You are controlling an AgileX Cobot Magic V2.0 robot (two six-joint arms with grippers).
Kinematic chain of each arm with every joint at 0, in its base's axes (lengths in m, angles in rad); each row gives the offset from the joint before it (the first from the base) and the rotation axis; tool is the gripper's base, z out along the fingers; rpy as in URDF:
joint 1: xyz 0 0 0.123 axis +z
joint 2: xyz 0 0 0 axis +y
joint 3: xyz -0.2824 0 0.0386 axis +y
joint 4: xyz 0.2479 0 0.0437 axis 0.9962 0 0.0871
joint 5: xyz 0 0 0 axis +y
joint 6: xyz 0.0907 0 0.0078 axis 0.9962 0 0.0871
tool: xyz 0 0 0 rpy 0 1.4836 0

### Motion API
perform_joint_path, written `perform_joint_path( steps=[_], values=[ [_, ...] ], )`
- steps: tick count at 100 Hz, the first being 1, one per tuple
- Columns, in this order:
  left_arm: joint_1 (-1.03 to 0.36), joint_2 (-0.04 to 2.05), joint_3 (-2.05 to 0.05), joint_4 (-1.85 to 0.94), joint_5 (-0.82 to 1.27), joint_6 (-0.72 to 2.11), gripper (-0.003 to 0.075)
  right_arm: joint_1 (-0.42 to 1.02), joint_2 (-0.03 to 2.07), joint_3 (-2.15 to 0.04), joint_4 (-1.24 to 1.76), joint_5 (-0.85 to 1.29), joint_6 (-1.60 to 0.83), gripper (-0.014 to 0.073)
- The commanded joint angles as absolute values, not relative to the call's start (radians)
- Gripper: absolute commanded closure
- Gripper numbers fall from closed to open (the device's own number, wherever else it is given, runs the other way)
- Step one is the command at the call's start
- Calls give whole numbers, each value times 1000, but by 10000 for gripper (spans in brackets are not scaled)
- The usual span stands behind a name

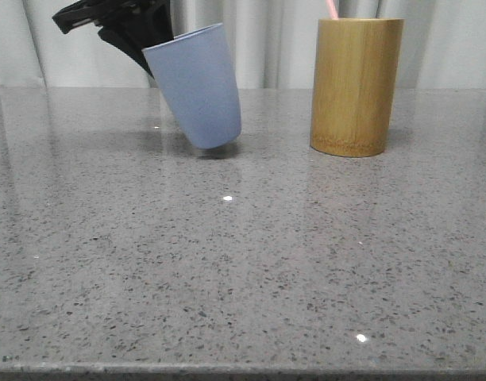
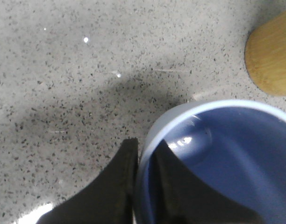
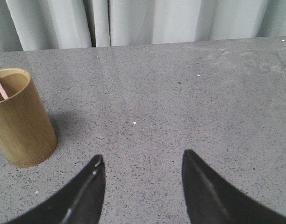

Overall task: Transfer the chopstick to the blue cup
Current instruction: 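Drag the blue cup with the left gripper toward the bamboo holder, then open the left gripper and lift it off the blue cup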

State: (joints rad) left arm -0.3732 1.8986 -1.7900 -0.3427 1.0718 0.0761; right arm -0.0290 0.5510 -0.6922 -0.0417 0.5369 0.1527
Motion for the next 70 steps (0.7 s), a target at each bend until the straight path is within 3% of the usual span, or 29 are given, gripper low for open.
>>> perform_joint_path(
  steps=[1,22,29,40,47,59,70],
  values=[
    [-384,1862,-1836,-375,1052,64,739,-30,560,-728,-47,458,149,200],
    [-386,1871,-1836,-380,1059,66,714,-30,562,-728,-47,458,149,200],
    [-386,1871,-1836,-384,1059,66,629,-30,562,-728,-47,458,149,200],
    [-386,1871,-1836,-403,1052,66,415,-30,562,-728,-47,458,149,200],
    [-386,1871,-1836,-422,1045,66,328,-30,562,-728,-47,459,149,200],
    [-386,1869,-1836,-450,1021,66,268,-30,562,-728,-47,459,149,200],
    [-386,1867,-1836,-464,1022,66,267,-30,562,-728,-47,459,149,200]
  ],
)
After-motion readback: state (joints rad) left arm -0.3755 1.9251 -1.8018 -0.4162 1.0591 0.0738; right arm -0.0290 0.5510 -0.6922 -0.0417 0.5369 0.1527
